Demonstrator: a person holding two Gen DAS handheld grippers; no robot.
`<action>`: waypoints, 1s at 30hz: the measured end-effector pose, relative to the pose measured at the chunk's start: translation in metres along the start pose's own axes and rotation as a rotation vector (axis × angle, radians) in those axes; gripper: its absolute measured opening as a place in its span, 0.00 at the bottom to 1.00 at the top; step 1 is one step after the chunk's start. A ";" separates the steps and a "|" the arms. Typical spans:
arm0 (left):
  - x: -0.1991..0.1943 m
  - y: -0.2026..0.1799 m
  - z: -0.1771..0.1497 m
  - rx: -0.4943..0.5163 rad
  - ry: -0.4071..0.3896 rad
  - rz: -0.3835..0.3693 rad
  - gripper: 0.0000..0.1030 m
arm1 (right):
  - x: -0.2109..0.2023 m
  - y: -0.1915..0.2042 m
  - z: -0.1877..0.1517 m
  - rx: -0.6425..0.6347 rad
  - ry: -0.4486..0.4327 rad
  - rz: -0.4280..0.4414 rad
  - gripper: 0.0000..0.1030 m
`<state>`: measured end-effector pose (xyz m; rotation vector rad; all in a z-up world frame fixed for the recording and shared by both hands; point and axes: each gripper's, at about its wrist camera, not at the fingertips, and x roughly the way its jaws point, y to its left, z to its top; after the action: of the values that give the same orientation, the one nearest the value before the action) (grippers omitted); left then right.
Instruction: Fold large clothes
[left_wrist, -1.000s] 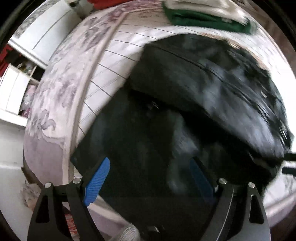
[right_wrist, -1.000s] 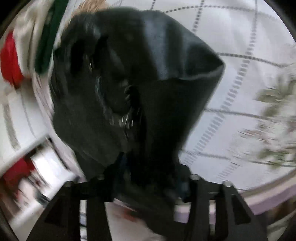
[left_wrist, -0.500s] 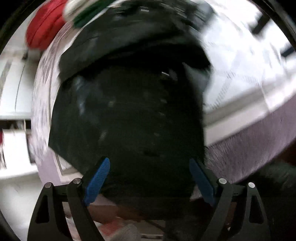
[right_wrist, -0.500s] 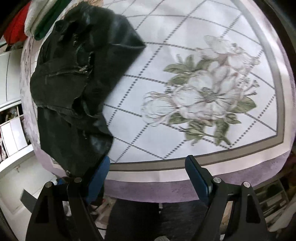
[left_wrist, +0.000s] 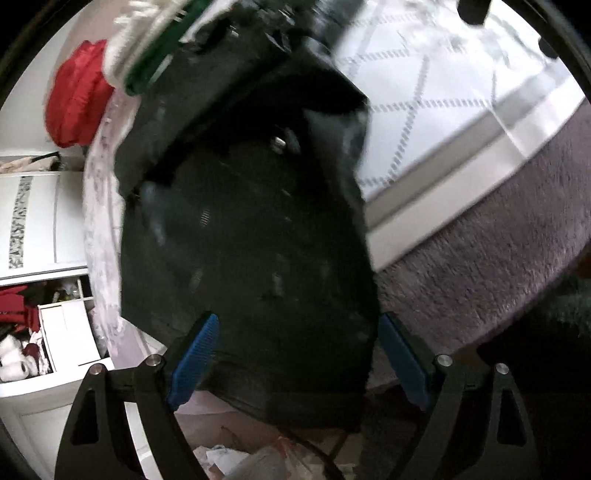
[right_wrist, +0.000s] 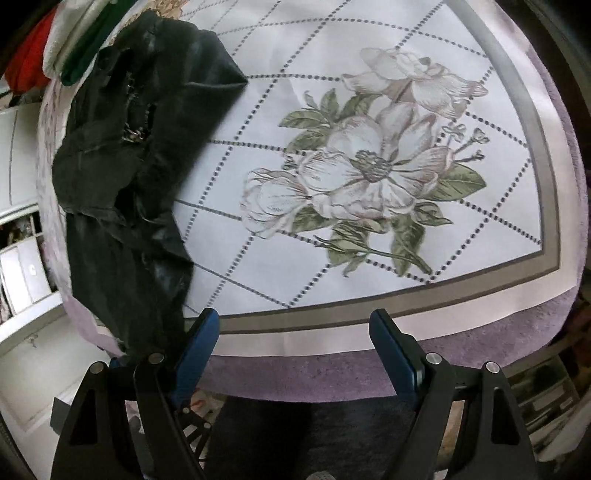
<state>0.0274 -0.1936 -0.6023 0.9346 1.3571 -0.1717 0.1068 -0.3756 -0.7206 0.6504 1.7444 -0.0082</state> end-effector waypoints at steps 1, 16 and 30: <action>0.003 -0.003 0.000 0.008 0.002 -0.002 0.85 | 0.001 0.000 0.000 0.000 0.001 -0.001 0.82; 0.014 0.063 0.003 -0.211 -0.048 -0.023 0.10 | 0.018 0.022 0.033 0.019 -0.122 0.352 0.82; -0.012 0.115 0.001 -0.365 -0.089 -0.081 0.03 | 0.073 0.096 0.097 0.149 -0.147 0.599 0.23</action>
<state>0.0946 -0.1249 -0.5381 0.5601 1.2901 -0.0242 0.2247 -0.2970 -0.7822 1.2298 1.3620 0.2246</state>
